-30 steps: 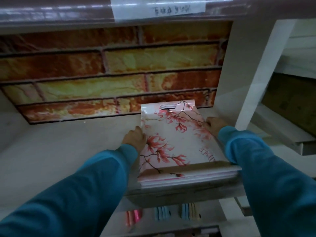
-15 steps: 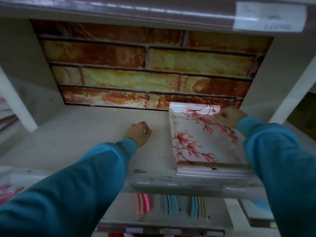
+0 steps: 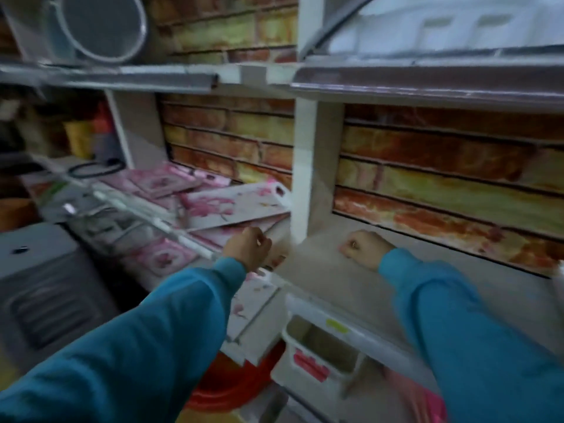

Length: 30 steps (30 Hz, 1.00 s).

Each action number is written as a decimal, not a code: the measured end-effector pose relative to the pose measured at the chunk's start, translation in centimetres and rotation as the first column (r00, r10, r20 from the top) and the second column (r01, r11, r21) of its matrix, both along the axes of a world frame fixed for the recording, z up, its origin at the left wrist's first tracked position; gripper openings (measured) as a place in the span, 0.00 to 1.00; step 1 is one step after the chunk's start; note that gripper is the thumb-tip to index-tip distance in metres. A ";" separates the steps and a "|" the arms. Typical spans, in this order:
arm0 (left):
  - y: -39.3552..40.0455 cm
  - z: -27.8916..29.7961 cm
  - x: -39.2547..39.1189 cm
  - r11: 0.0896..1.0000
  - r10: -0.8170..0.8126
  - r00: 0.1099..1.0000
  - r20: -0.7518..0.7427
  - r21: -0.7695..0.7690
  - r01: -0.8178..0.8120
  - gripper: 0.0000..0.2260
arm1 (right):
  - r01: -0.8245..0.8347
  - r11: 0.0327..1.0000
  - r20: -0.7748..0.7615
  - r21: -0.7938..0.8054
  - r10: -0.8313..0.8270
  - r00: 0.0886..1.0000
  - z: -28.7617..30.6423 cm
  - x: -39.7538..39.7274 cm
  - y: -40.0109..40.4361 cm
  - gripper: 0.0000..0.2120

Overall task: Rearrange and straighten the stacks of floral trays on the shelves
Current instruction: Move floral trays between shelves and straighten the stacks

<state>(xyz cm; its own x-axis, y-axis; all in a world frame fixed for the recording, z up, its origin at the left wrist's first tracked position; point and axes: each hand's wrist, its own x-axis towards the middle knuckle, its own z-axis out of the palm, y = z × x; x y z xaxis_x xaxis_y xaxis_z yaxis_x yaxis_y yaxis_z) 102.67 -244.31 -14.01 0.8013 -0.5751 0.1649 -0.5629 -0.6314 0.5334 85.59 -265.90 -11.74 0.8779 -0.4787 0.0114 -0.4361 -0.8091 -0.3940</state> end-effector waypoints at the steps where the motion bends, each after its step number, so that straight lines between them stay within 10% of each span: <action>1: 2.4 0.2 1.9 0.999 0.038 0.999 0.009 -0.003 -0.038 0.12 | -0.027 0.999 0.007 0.025 0.027 1.000 -0.1 2.5 1.6 0.17; 11: 11.6 1.3 14.9 0.969 0.236 0.971 0.047 -0.080 -0.232 0.09 | 0.001 0.927 0.063 0.376 -0.026 0.998 -2.0 20.4 9.3 0.16; 23: 1.7 3.3 34.3 0.961 0.044 0.997 0.060 0.270 -0.058 0.29 | 0.123 0.348 0.028 0.930 -0.399 0.916 -8.5 35.2 6.2 0.13; 30: -4.1 2.1 43.3 0.880 -0.111 0.990 0.091 0.471 0.055 0.34 | 0.184 0.222 -0.017 0.958 -0.593 0.805 -11.0 36.9 4.5 0.15</action>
<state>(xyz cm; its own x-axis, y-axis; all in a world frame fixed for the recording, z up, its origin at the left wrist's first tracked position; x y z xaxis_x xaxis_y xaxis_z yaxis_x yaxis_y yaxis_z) 145.98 -248.38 -11.87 0.7396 -0.6709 -0.0532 -0.6624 -0.7397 0.1190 122.52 -261.42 -22.79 0.6121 -0.6362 -0.4697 -0.2771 0.3838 -0.8809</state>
